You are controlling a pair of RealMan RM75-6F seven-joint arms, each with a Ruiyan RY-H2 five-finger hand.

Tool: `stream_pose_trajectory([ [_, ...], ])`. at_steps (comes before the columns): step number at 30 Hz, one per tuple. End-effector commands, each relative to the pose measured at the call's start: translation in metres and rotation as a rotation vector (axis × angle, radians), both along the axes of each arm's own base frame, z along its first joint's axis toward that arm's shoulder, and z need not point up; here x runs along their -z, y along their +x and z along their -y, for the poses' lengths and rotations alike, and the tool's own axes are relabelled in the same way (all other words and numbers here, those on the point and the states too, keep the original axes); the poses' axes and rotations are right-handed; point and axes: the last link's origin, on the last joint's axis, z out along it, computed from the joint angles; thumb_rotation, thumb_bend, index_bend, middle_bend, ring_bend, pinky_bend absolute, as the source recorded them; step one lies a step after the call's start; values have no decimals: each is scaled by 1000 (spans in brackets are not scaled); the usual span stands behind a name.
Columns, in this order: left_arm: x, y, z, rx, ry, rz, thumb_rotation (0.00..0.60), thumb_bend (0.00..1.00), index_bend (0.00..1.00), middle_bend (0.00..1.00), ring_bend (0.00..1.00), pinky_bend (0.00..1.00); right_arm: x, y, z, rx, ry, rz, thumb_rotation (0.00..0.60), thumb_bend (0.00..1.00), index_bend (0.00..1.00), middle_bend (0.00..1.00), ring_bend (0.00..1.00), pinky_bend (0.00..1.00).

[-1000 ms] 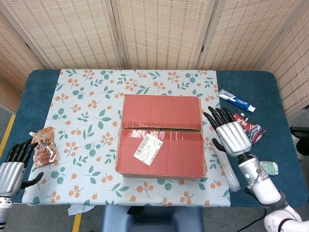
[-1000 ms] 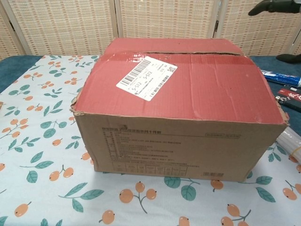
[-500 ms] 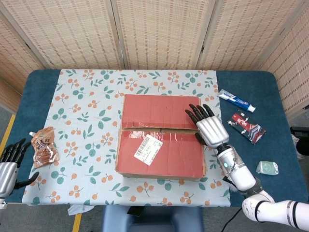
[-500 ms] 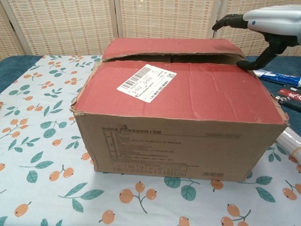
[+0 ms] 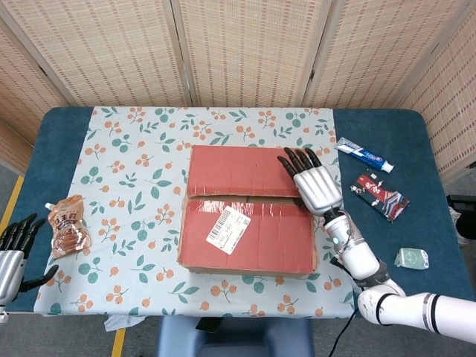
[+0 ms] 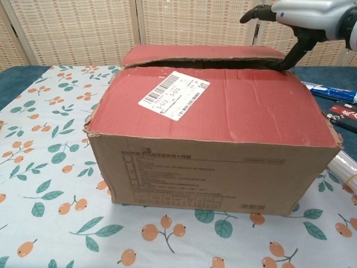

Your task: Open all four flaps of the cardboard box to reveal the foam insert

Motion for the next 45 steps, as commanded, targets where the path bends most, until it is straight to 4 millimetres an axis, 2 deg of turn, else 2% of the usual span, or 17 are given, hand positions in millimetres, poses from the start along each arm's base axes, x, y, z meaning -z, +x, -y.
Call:
stream_pose_trajectory([
  [1,0,0,0,1,1,1,600,296,0,4,0,0,-8,7,4,0,-18,29,600,424,14,0,0,0],
  [6,-1,-1,1,0,6,-1,600,296,0,4,0,0,-25,20,17,8,-52,71,600,424,14,0,0,0],
  [10,-1,-2,0,-3,2,12,600,295,0,3,0,0,-37,29,37,37,-83,89,600,424,14,0,0,0],
  [17,1,-6,-3,-18,-7,3,600,296,0,3,0,0,-61,44,86,127,-139,149,600,424,14,0,0,0],
  [25,2,-15,-12,-74,-4,-12,600,296,0,4,0,0,-69,48,146,225,-178,160,600,424,14,0,0,0],
  [30,2,-19,-15,-99,-2,-16,600,296,0,3,0,0,-70,43,164,256,-163,206,600,424,14,0,0,0],
  [33,2,-21,-16,-112,2,-21,600,296,0,3,0,0,-74,39,156,232,-145,208,600,424,14,0,0,0],
  [36,2,-21,-16,-113,4,-25,600,296,0,4,0,0,-78,30,135,196,-113,199,600,424,14,0,0,0],
  [40,4,-19,-15,-96,-10,-41,600,296,0,3,0,0,-84,15,82,179,51,154,600,424,21,0,0,0],
  [43,5,-17,-14,-88,-16,-50,600,296,0,4,0,0,-92,8,48,191,160,144,600,424,57,0,0,0],
  [45,6,-17,-14,-85,-21,-53,600,296,0,3,0,0,-97,3,32,191,190,142,600,423,59,0,0,0],
])
